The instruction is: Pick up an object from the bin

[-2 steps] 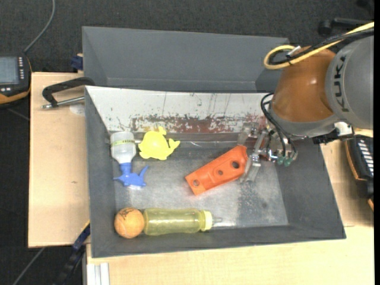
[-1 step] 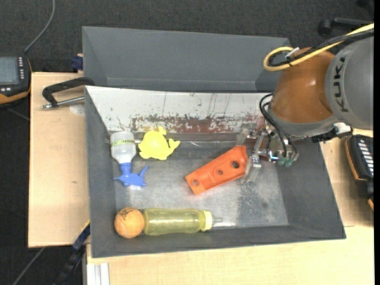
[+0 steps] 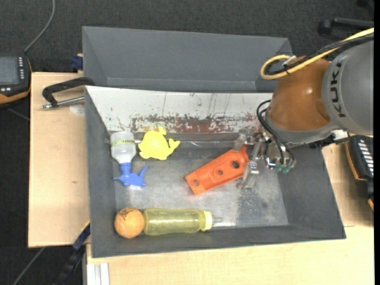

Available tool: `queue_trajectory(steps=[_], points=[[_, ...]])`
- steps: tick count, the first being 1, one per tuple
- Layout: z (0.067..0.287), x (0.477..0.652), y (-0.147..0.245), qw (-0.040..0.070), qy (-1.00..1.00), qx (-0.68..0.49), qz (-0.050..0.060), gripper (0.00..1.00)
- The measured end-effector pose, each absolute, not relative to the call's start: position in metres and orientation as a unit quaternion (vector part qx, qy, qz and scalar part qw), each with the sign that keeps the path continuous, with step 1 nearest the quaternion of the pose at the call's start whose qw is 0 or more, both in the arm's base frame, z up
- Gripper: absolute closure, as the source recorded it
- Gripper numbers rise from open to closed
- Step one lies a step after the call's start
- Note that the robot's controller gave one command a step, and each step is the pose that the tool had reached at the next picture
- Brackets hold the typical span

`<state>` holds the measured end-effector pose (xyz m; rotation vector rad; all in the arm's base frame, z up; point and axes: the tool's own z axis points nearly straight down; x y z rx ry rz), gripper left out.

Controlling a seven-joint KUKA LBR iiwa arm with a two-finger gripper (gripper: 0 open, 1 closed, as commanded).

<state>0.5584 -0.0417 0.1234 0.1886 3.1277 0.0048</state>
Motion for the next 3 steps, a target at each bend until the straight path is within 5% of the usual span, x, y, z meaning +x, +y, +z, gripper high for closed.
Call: queue_trajectory(steps=[1,2,3], points=[[0.101,0.557,-0.039,0.004,0.980,0.201,0.002,0.00],[0.096,0.558,-0.037,0.003,0.976,0.218,0.002,0.00],[0.071,0.573,-0.018,0.006,1.000,0.010,0.002,1.00]])
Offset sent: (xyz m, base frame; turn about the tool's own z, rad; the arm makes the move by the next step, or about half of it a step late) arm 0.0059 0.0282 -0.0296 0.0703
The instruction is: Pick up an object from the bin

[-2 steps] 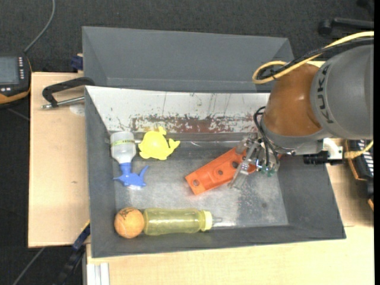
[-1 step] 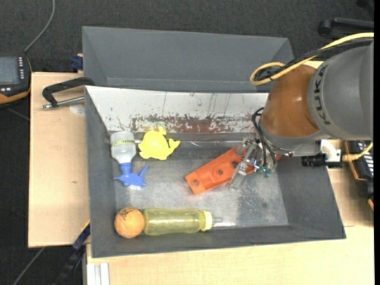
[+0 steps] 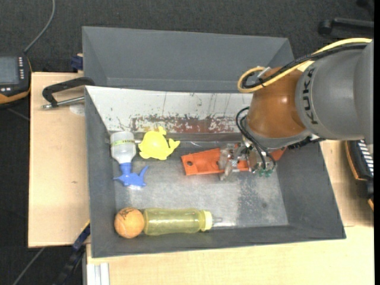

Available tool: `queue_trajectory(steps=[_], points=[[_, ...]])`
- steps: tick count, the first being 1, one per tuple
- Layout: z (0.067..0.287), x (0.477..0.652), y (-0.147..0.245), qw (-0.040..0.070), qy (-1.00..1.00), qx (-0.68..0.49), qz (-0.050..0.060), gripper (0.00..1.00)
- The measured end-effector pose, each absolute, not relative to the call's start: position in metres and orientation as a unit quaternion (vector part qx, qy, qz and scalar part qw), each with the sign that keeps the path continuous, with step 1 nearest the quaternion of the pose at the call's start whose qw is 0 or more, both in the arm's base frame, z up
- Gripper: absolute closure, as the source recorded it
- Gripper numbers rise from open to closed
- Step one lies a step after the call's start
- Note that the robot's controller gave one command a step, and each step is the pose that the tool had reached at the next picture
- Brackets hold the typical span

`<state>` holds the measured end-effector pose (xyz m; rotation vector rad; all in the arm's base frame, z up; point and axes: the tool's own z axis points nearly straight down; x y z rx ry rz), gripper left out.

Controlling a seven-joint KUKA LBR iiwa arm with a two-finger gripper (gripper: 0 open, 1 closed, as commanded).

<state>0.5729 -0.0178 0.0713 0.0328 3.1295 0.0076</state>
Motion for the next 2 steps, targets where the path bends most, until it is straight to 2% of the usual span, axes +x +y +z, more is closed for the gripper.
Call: queue_trajectory(steps=[1,2], points=[[0.071,0.573,-0.018,0.006,1.000,0.010,0.002,1.00],[0.123,0.575,-0.019,0.004,1.000,0.002,0.002,1.00]])
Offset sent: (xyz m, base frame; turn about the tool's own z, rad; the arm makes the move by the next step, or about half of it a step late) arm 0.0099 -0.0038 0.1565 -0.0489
